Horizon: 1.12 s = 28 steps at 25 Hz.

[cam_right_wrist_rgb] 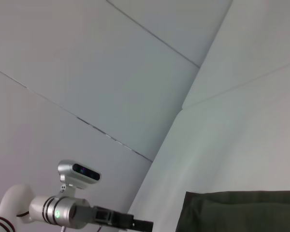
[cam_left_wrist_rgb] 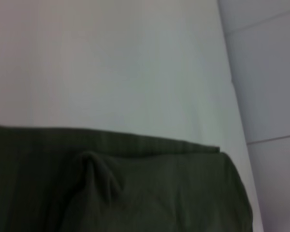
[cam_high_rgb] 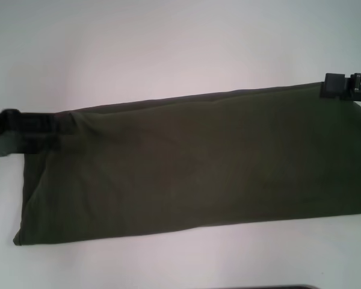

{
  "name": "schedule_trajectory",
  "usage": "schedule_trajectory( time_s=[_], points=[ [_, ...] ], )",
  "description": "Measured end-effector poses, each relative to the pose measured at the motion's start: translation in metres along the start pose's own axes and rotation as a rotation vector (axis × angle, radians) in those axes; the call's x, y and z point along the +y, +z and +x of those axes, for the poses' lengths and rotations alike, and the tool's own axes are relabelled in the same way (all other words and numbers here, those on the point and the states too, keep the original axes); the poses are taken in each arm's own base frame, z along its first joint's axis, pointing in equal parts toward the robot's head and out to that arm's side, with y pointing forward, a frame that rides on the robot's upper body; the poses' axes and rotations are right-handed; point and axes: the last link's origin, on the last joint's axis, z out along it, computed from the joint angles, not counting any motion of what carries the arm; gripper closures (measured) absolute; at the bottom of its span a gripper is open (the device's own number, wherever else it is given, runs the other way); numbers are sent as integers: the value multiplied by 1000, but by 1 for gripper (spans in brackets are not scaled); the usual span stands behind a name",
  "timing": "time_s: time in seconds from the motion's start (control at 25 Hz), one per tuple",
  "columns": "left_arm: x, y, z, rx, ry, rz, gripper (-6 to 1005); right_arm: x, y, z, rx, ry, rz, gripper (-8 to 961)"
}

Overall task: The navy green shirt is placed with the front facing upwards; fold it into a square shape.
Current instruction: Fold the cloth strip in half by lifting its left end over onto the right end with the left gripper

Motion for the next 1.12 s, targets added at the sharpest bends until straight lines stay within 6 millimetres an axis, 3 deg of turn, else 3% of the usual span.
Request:
schedule_trajectory(
  time_s=[0.76, 1.12],
  points=[
    [-29, 27, -1, -65, -63, 143, 297, -1, 1, 3, 0, 26, 2, 39],
    [-37, 25, 2, -44, -76, 194, 297, -1, 0, 3, -1, 36, 1, 39]
  ],
)
